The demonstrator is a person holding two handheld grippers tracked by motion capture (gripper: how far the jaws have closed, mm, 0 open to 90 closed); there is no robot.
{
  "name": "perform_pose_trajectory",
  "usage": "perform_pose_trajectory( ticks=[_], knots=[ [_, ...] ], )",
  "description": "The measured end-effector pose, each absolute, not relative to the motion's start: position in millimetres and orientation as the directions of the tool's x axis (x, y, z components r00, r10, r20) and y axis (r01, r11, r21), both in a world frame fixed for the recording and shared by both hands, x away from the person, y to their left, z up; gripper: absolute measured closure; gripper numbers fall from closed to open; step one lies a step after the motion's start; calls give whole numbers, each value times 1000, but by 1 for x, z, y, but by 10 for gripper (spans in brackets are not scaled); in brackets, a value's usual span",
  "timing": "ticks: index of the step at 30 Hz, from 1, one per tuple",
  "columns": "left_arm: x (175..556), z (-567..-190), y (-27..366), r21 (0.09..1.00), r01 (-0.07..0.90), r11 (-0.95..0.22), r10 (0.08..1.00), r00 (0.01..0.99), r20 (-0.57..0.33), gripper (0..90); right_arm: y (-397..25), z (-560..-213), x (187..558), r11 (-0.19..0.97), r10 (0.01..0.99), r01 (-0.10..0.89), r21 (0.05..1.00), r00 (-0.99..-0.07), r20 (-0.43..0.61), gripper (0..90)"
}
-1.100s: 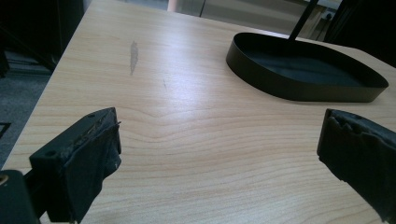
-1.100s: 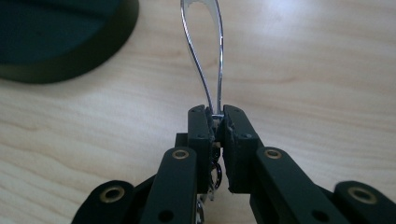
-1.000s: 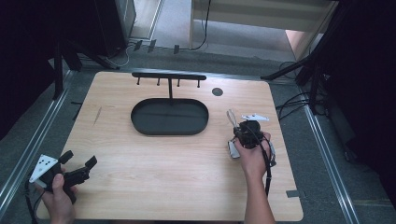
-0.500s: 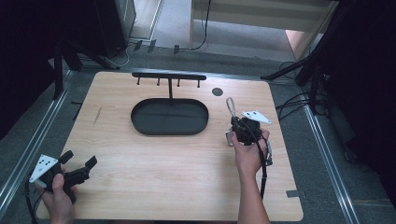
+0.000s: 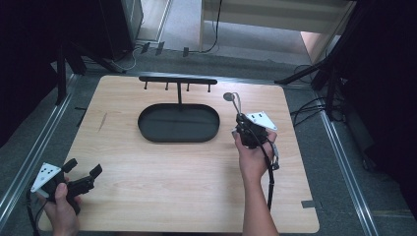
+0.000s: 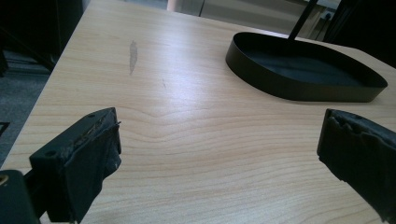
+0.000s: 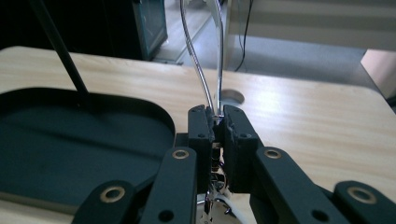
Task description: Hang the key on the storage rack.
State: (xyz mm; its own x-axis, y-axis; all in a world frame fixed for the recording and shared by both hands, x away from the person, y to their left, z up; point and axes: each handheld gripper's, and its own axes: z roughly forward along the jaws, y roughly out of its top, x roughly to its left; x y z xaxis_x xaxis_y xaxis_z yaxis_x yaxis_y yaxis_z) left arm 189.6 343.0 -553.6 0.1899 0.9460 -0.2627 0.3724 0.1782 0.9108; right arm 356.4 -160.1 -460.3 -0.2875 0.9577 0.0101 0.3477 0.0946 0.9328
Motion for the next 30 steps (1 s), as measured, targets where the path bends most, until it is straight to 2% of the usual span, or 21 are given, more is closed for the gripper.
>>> perform_pose_trajectory(
  ticks=[16, 30],
  knots=[
    [190, -554, 344, 909, 374, 184, 944, 192, -270, 0, -122, -449, 364, 75, 945, 265, 961, -327, 16, 834],
    [190, -554, 344, 909, 375, 182, 944, 193, -269, 0, -98, -452, 366, 37, 934, 261, 965, -354, 59, 834]
  ],
)
